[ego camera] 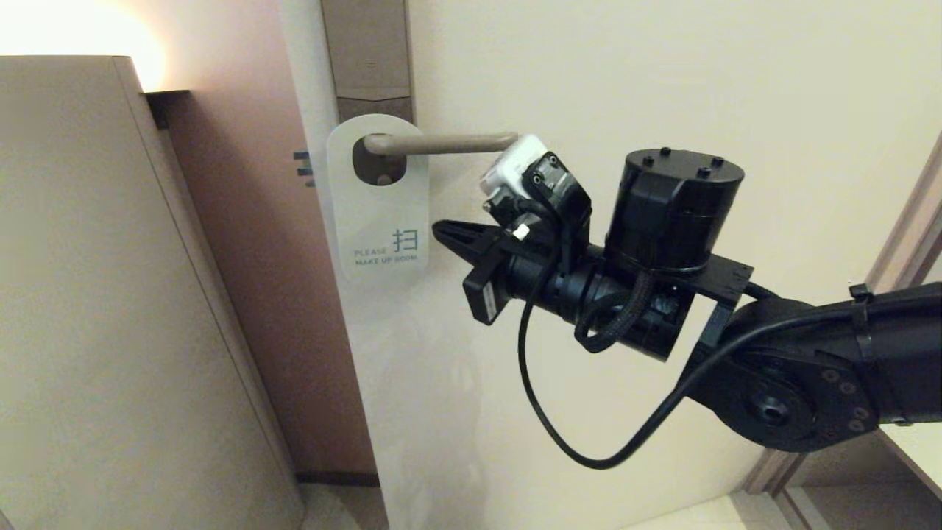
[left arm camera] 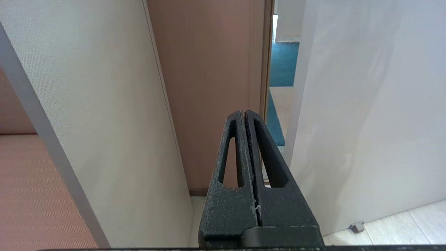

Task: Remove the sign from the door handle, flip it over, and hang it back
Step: Hang the sign back with the other side facing out, then take down the sign

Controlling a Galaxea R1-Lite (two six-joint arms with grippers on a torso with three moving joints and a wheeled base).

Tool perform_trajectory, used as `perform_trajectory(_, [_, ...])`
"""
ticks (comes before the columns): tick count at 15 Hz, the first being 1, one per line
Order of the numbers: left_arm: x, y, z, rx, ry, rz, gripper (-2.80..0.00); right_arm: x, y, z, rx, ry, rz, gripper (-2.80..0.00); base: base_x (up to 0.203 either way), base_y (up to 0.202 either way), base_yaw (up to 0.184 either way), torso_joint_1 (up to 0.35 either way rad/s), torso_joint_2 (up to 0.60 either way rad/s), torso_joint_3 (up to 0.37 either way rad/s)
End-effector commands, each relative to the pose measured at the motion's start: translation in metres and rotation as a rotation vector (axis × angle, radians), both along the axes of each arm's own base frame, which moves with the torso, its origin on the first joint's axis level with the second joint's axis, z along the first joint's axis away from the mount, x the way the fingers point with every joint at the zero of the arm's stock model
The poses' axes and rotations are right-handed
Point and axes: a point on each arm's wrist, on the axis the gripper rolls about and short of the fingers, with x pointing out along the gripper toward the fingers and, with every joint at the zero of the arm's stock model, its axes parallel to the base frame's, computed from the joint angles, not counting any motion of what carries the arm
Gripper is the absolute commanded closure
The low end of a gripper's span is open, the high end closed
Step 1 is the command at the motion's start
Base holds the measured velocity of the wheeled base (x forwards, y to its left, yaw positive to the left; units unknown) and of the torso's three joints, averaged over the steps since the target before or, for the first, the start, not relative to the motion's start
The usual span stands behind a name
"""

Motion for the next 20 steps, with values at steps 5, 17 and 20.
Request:
perform_trajectory(5, [0.0, 0.0, 0.0, 0.0, -0.001, 0.0, 0.0, 0.013, -0.033, -0.003, -0.024, 0.024, -0.089, 0.0, 0.0, 0.0, 0.0, 0.0, 0.0, 0.0])
perform_trajectory(17, [0.0, 0.0, 0.0, 0.0, 0.0, 0.0, 0.0, 0.054, -0.062, -0.014, -0.024, 0.038, -0.217, 0.0, 0.0, 0.0, 0.0, 0.0, 0.0, 0.0])
perform_trajectory(20, [0.0, 0.0, 0.0, 0.0, -0.001, 0.0, 0.0, 0.055, -0.061, -0.016, -0.026, 0.041, -0.218, 0.0, 0.0, 0.0, 0.0, 0.0, 0.0, 0.0])
